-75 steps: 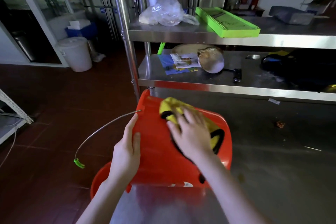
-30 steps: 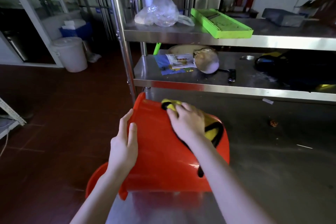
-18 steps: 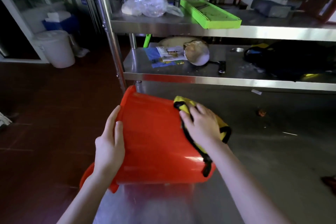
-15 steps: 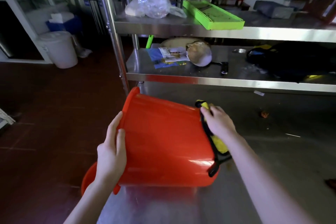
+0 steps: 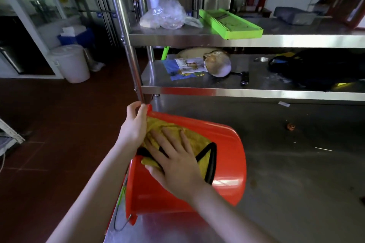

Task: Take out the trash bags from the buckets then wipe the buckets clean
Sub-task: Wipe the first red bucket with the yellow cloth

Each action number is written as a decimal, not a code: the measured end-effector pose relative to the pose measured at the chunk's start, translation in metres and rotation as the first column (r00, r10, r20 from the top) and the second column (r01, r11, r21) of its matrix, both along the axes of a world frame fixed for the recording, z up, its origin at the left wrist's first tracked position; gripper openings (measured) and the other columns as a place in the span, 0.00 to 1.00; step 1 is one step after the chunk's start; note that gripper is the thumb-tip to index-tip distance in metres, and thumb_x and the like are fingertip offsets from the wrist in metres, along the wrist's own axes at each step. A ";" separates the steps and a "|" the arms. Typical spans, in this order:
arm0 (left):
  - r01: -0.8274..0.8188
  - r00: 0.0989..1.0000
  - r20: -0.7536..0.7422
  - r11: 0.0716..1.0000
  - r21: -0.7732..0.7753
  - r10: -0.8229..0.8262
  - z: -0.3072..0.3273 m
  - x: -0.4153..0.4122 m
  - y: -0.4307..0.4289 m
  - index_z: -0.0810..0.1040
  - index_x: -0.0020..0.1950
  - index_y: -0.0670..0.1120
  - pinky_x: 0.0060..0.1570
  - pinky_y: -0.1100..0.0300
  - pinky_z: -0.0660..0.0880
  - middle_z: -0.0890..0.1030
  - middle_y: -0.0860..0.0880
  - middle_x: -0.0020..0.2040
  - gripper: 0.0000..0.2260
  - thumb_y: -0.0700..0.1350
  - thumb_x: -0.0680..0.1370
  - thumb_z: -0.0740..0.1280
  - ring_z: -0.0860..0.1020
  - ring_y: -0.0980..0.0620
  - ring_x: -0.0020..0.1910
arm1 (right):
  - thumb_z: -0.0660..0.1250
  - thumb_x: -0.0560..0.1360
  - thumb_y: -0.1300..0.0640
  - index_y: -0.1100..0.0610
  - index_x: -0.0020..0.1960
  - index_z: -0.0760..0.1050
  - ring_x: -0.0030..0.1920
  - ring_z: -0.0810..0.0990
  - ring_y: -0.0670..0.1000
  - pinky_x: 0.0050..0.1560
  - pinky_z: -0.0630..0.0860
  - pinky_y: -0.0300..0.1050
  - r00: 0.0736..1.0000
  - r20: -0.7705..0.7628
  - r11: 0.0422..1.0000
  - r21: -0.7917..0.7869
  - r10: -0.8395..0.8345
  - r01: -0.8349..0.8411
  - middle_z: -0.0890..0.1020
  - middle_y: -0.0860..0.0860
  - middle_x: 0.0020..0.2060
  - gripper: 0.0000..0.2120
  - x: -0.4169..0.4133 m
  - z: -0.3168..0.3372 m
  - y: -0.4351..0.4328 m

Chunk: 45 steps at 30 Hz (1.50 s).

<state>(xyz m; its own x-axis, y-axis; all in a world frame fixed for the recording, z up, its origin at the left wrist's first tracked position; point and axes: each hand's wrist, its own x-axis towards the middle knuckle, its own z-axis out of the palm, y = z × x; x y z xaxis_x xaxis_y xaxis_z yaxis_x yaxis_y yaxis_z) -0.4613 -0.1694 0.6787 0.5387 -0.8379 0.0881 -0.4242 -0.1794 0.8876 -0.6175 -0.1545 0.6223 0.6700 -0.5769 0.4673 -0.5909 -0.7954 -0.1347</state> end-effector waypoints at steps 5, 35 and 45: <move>0.021 0.982 0.186 0.995 -0.093 -0.003 -0.014 -0.030 0.006 0.70 0.71 0.60 0.43 0.66 0.73 0.83 0.53 0.47 0.16 0.50 0.83 0.58 0.81 0.59 0.44 | 0.55 0.80 0.40 0.46 0.71 0.70 0.73 0.66 0.55 0.72 0.60 0.61 0.984 0.096 0.989 -0.011 -0.148 0.150 0.71 0.50 0.71 0.22 -0.042 -0.008 -0.013; 0.133 0.979 0.182 0.956 -0.260 -0.086 -0.072 -0.024 0.090 0.64 0.71 0.67 0.20 0.63 0.63 0.68 0.51 0.24 0.21 0.46 0.83 0.54 0.63 0.57 0.20 | 0.48 0.79 0.35 0.48 0.68 0.70 0.67 0.71 0.57 0.64 0.69 0.52 0.837 -0.173 0.642 0.567 -0.519 0.516 0.69 0.48 0.71 0.26 -0.097 0.019 -0.126; 0.126 0.990 0.083 0.982 -0.141 -0.116 -0.036 -0.001 0.070 0.66 0.70 0.67 0.40 0.78 0.70 0.79 0.63 0.41 0.16 0.53 0.83 0.53 0.77 0.67 0.40 | 0.56 0.79 0.41 0.48 0.69 0.72 0.73 0.65 0.54 0.72 0.60 0.60 0.999 0.013 0.998 0.029 -0.047 0.047 0.70 0.48 0.71 0.22 0.012 0.018 -0.019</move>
